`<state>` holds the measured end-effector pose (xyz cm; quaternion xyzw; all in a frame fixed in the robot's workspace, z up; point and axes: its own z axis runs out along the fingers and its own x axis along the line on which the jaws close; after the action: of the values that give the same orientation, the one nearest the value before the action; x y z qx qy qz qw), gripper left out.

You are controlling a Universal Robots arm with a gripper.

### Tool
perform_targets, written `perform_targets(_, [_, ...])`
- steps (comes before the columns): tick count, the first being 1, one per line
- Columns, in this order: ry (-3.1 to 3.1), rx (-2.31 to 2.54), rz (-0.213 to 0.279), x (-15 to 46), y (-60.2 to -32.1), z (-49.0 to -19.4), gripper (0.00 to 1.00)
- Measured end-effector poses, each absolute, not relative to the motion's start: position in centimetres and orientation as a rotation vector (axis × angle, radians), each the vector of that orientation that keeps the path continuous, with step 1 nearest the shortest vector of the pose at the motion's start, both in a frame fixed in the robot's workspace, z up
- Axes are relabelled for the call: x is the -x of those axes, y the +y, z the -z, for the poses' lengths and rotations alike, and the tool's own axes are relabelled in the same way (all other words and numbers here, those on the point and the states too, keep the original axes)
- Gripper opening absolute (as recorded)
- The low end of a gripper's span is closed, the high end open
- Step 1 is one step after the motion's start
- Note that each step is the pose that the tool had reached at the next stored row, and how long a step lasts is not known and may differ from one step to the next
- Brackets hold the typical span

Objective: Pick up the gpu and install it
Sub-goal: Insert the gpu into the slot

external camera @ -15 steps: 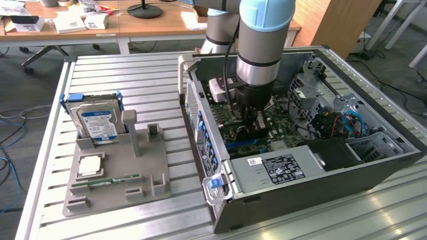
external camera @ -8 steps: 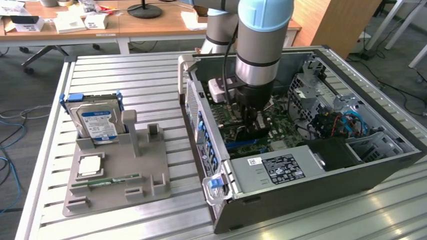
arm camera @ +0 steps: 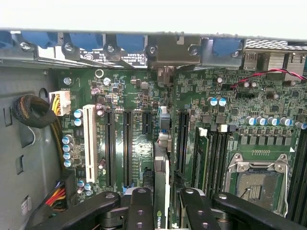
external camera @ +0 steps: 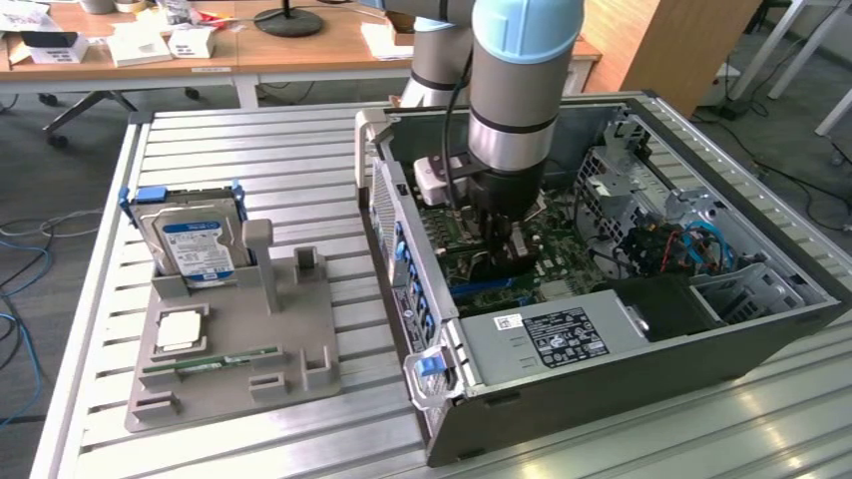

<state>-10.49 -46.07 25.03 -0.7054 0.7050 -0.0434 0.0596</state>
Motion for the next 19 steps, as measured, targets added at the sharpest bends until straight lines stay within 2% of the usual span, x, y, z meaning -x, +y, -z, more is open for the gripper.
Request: perform_targets(19, [2.134,2.135,0.132,10.53,-46.07,-25.03,0.26])
